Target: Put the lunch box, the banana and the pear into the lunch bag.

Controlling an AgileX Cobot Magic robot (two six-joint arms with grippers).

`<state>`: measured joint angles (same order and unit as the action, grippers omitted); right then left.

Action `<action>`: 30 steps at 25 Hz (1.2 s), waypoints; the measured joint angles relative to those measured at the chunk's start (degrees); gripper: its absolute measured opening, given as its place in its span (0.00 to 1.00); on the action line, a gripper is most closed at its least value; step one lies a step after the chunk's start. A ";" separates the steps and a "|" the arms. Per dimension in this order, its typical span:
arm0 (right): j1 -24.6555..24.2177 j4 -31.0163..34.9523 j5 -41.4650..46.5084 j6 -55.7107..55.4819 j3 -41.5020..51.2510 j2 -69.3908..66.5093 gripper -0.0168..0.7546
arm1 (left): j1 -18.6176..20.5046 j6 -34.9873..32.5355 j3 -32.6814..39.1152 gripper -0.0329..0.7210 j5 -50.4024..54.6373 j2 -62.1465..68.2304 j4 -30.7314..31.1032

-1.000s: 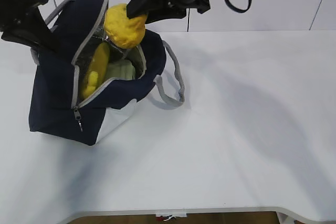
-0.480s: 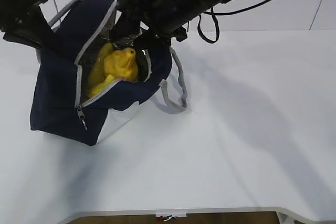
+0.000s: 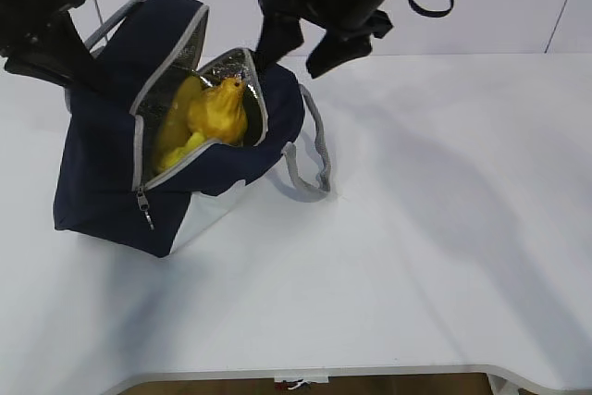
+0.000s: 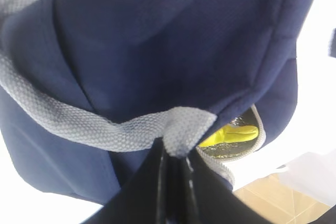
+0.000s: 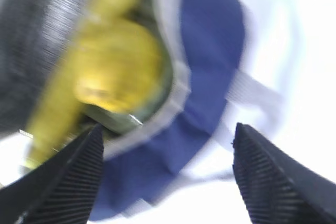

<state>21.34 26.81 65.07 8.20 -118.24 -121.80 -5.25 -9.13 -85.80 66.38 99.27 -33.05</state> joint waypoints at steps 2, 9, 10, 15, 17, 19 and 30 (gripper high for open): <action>-0.46 -3.11 3.10 -1.88 0.00 0.00 0.80 | 0.00 0.00 0.00 0.04 0.00 0.00 0.04; -0.55 -4.56 4.98 -4.35 -0.21 -2.25 0.79 | 0.00 -0.10 0.00 0.04 0.00 0.00 0.14; -0.55 -4.15 4.98 -4.48 -0.21 -2.98 0.79 | 0.00 -0.10 0.00 0.04 0.00 0.00 0.18; -0.55 -3.30 4.85 -4.59 -0.21 -5.89 0.79 | 0.00 -0.22 0.00 0.04 0.00 0.00 0.90; -0.55 -3.00 4.62 -4.69 -0.21 -6.58 0.78 | 0.00 -0.22 0.00 0.04 0.00 0.00 1.20; -0.55 -2.14 4.21 -4.69 -0.21 -7.26 0.78 | 0.00 -0.22 0.00 0.04 0.00 0.00 1.30; -0.55 0.50 5.36 -4.49 -2.07 -9.06 0.05 | 0.00 -0.22 0.00 0.04 0.47 0.00 1.44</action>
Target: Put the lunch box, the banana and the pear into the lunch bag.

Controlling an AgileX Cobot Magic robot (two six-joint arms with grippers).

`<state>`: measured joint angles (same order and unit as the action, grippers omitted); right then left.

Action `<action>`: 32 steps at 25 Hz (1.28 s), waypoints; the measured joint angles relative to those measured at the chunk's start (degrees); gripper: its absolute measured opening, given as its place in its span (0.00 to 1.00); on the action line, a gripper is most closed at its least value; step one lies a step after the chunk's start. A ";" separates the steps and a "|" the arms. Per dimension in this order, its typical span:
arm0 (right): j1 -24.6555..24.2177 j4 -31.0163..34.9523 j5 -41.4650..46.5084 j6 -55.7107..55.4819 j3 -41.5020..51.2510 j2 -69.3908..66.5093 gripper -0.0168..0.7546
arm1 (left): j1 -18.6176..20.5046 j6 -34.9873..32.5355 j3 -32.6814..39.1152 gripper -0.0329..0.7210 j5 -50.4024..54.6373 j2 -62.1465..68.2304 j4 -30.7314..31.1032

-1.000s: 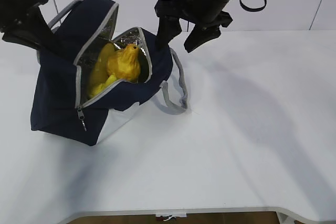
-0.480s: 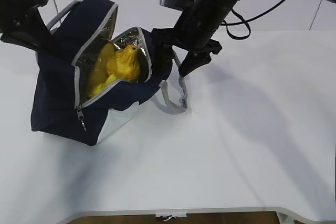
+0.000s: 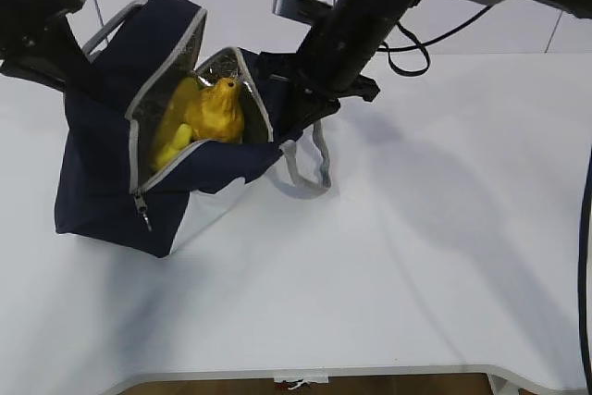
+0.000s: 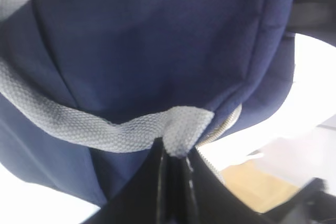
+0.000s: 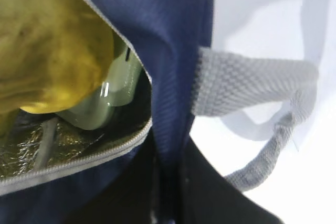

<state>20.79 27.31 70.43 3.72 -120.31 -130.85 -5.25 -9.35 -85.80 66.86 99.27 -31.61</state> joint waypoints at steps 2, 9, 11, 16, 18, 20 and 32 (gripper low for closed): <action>0.00 -0.24 0.50 0.12 -1.50 0.00 0.04 | 0.00 0.00 0.00 0.04 0.72 0.00 -0.33; 0.21 -6.48 1.31 0.14 -3.18 4.99 0.04 | 0.00 -1.77 0.00 0.04 2.46 0.00 -8.23; 0.21 -10.07 1.34 0.24 -2.14 8.04 0.04 | 0.00 -1.86 0.00 0.04 2.46 0.00 -10.18; 0.21 -15.98 2.42 0.24 -0.65 12.93 0.04 | -1.34 -1.98 0.00 0.04 2.34 0.00 -14.35; 0.21 -17.25 2.64 0.24 -0.65 13.29 0.04 | -3.51 -1.98 0.00 0.04 2.34 0.10 -15.03; 0.21 -18.56 2.81 0.24 -0.56 13.38 0.04 | -6.12 -1.98 0.00 0.04 1.96 0.50 -15.44; 0.21 -20.40 2.81 0.35 -0.43 13.38 0.06 | -15.07 -1.99 0.00 0.04 -9.12 3.96 -16.87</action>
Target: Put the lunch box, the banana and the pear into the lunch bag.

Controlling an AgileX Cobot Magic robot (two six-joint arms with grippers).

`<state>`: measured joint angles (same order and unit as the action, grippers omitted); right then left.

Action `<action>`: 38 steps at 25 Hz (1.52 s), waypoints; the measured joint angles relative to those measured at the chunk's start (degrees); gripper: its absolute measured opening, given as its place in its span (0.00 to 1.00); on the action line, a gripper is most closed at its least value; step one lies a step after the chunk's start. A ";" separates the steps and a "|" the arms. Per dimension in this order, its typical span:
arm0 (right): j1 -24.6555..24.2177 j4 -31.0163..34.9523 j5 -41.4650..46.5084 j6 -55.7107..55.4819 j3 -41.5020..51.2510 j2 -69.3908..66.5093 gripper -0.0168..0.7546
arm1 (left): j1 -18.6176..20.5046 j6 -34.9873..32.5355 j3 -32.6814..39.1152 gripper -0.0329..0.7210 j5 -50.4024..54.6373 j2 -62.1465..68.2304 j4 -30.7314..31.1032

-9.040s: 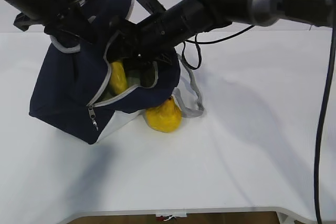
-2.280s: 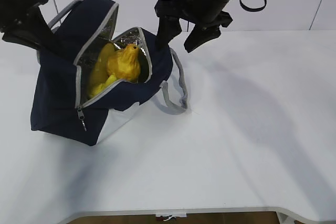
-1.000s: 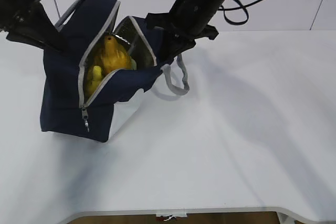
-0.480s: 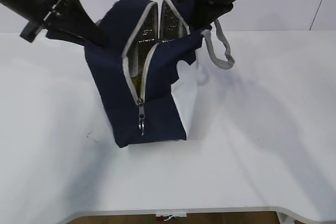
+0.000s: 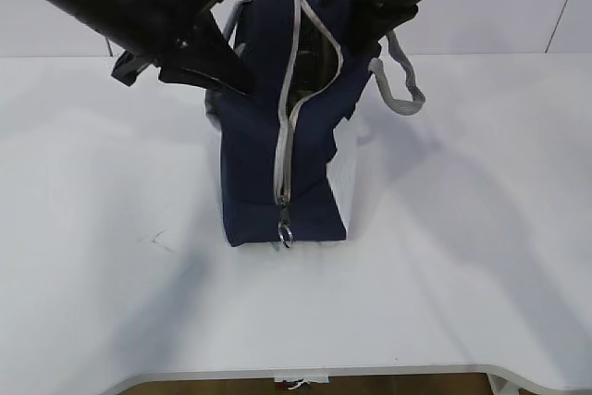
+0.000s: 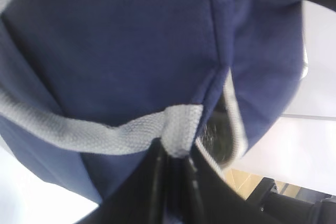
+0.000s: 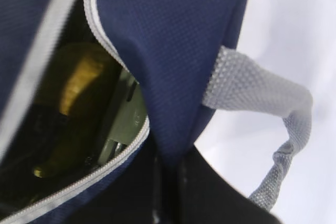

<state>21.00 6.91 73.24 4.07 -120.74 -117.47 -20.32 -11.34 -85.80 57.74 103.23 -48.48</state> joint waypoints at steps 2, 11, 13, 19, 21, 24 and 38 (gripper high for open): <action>0.00 0.44 -0.30 -0.21 0.00 0.00 0.14 | -0.50 -0.55 0.00 0.05 0.13 0.88 -0.11; 0.00 3.25 -0.84 -1.25 0.00 1.43 0.71 | -0.10 -2.11 0.00 0.42 2.69 1.13 -0.40; 0.00 4.53 -0.84 -1.35 0.00 2.50 0.71 | 0.12 -2.25 -0.82 0.44 4.24 1.02 0.02; 0.00 6.14 -1.19 -1.48 4.91 8.39 0.71 | 0.23 -0.92 -9.47 0.45 11.30 -0.40 8.28; 0.00 7.30 -1.19 -1.48 8.25 10.60 0.71 | 0.23 0.71 -11.49 0.45 11.86 -0.76 12.19; 0.00 9.34 -1.19 -1.48 13.01 13.34 0.71 | 0.32 1.90 -12.27 0.45 12.33 -1.80 15.56; 2.27 6.80 -1.51 -0.18 21.12 18.94 0.71 | -1.21 3.36 -0.29 0.44 13.46 -18.35 28.71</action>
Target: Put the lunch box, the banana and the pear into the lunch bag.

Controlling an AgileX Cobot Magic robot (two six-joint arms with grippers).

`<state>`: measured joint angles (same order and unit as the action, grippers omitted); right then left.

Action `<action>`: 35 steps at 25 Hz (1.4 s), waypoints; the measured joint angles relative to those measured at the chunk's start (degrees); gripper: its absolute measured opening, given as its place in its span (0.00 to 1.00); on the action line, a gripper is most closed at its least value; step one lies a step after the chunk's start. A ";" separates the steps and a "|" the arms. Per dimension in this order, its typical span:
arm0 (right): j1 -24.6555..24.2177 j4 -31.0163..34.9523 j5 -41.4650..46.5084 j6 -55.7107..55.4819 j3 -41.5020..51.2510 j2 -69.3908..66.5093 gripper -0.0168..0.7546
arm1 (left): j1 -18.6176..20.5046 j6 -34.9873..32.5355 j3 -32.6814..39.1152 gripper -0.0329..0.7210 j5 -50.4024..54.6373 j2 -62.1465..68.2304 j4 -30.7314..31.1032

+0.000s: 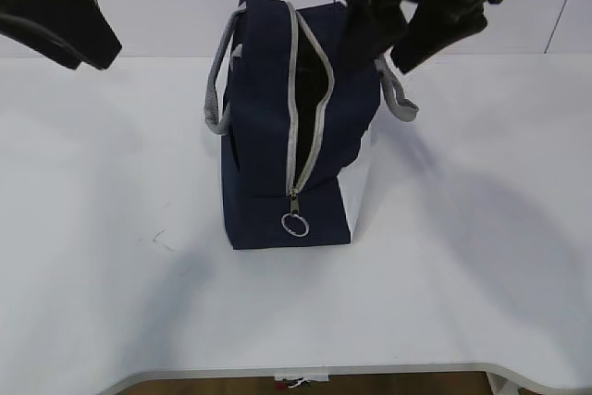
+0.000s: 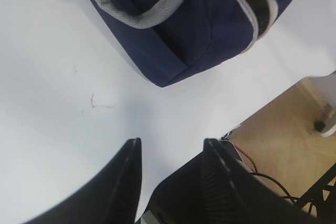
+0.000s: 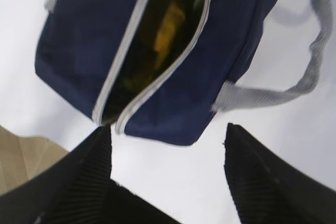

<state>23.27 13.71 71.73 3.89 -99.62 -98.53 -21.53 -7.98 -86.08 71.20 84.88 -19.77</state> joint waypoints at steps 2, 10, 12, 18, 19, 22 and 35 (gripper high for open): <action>2.60 -1.17 -1.38 -0.04 4.19 1.66 0.71 | 0.00 0.13 0.00 0.43 0.00 -1.38 0.00; 11.38 -17.80 -17.93 -13.60 24.99 13.51 0.68 | 0.00 0.45 0.00 0.43 0.13 -3.14 0.00; 12.98 -19.98 -24.92 -16.22 31.89 17.13 0.67 | 0.00 0.49 0.00 0.43 0.13 -3.14 0.00; 15.63 -21.05 -50.71 -17.98 51.90 26.46 0.66 | 0.00 0.49 0.00 0.42 0.13 -3.14 0.00; 15.63 -21.28 -55.54 -17.96 55.27 27.22 0.66 | 0.00 0.49 0.00 0.42 0.13 -3.14 0.00; 15.63 -22.55 -68.92 -18.00 63.56 28.37 0.66 | 0.00 0.49 0.00 0.42 0.13 -3.14 0.00; 15.63 -23.31 -85.93 -18.10 71.91 26.00 0.66 | 0.00 0.49 0.00 0.42 0.13 -3.14 0.00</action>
<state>38.90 -9.60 -14.20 -14.21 -27.71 -72.53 -21.53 -7.49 -86.08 71.34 81.74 -19.77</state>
